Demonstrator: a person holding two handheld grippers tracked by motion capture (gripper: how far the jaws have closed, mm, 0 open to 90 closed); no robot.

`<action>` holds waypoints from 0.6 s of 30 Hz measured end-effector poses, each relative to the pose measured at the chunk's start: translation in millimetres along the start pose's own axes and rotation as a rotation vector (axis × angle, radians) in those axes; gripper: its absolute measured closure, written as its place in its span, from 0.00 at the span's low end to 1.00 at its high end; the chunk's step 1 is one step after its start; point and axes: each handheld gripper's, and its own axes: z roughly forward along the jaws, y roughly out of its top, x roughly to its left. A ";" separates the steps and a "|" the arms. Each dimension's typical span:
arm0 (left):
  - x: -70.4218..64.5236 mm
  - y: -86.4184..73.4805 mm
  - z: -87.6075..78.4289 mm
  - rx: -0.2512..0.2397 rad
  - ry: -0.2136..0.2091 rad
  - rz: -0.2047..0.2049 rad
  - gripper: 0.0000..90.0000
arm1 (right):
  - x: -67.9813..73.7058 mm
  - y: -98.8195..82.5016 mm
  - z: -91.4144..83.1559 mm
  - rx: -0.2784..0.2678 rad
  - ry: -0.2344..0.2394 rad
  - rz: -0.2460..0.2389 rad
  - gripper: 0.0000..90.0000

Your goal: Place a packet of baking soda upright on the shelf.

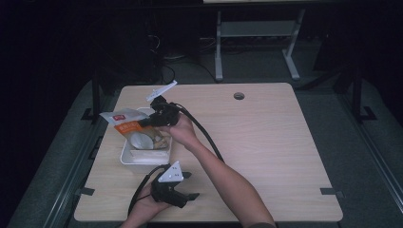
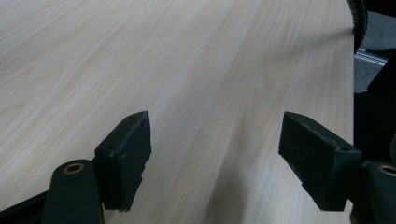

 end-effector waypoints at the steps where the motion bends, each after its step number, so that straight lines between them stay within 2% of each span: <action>1: -0.2 -0.1 0.1 0.001 -0.001 -0.001 0.28 | -1.1 -1.9 0.6 0.004 0.002 0.004 0.99; 3: -0.2 0.0 0.6 0.003 -0.001 0.004 0.28 | -3.4 -5.7 2.0 0.023 0.000 0.005 0.98; 5: -0.4 0.2 1.2 0.005 -0.002 0.005 0.28 | -6.3 -9.9 0.2 0.009 0.017 0.029 0.97; 7: -0.3 0.4 1.6 0.005 -0.004 0.003 0.28 | -6.9 -10.9 -0.9 0.006 0.015 0.025 0.95; 8: -0.5 0.5 1.6 0.005 -0.004 0.003 0.28 | -7.5 -11.5 -1.2 0.020 0.018 0.026 0.93; 9: -0.9 0.5 1.3 0.004 -0.004 0.004 0.28 | -6.5 -13.4 -1.8 0.077 -0.005 0.004 0.92; 10: -0.9 0.5 1.3 0.004 -0.004 0.004 0.28 | -6.5 -13.4 -1.8 0.077 -0.005 0.004 0.92; 11: -1.1 0.5 1.4 0.005 -0.003 0.005 0.28 | -5.3 -16.1 -1.9 0.117 -0.015 -0.011 0.91; 12: -1.1 0.5 1.4 0.005 -0.003 0.005 0.28 | -5.3 -16.1 -1.9 0.117 -0.015 -0.011 0.91; 16: -1.3 0.6 1.3 0.002 -0.005 0.000 0.28 | -2.4 -24.0 -1.5 0.189 -0.021 -0.033 0.85; 18: -1.1 0.6 1.2 0.004 -0.005 0.001 0.28 | -1.4 -28.8 -2.8 0.200 -0.027 -0.039 0.85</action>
